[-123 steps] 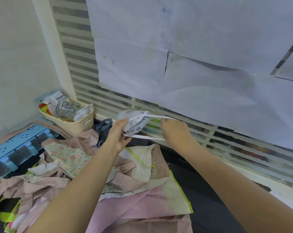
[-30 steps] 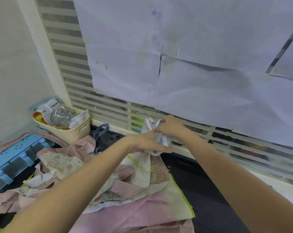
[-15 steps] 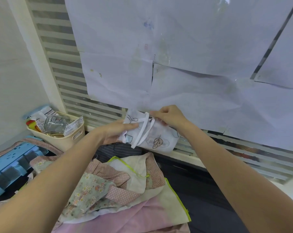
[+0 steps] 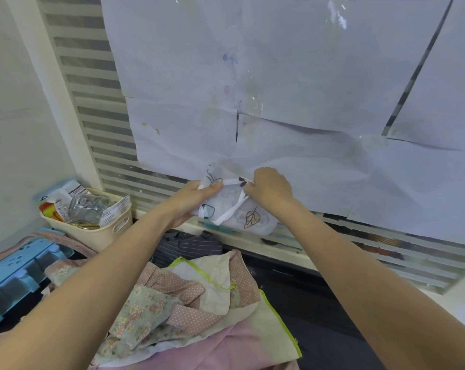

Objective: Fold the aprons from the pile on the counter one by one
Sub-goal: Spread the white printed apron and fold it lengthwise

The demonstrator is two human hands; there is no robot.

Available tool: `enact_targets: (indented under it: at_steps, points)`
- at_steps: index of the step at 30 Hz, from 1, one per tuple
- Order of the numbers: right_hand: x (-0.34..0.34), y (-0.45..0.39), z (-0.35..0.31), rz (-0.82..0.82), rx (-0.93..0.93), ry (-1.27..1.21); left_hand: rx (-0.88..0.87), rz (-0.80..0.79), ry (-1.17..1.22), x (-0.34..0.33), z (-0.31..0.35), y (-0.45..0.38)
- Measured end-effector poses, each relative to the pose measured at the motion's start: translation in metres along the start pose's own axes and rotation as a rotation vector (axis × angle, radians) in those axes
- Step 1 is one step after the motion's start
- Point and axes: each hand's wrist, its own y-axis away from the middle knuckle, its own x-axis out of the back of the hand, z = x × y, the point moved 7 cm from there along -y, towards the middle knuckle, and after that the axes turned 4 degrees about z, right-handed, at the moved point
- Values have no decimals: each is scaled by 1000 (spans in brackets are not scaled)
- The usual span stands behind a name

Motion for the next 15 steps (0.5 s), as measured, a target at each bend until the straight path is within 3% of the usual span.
enact_targets:
  at_steps: [4, 7, 9, 15]
  points:
    - [-9, 13, -4, 110, 100, 241, -101, 148, 114, 5, 7, -6]
    - [-34, 17, 6, 23, -123, -147, -71, 343, 394, 6, 2, -11]
    - [-52, 22, 14, -1, -246, -351, -57, 377, 495, 3, 7, -13]
    - [-28, 26, 27, 121, -129, -271, -122, 234, 44, 21, 15, -7]
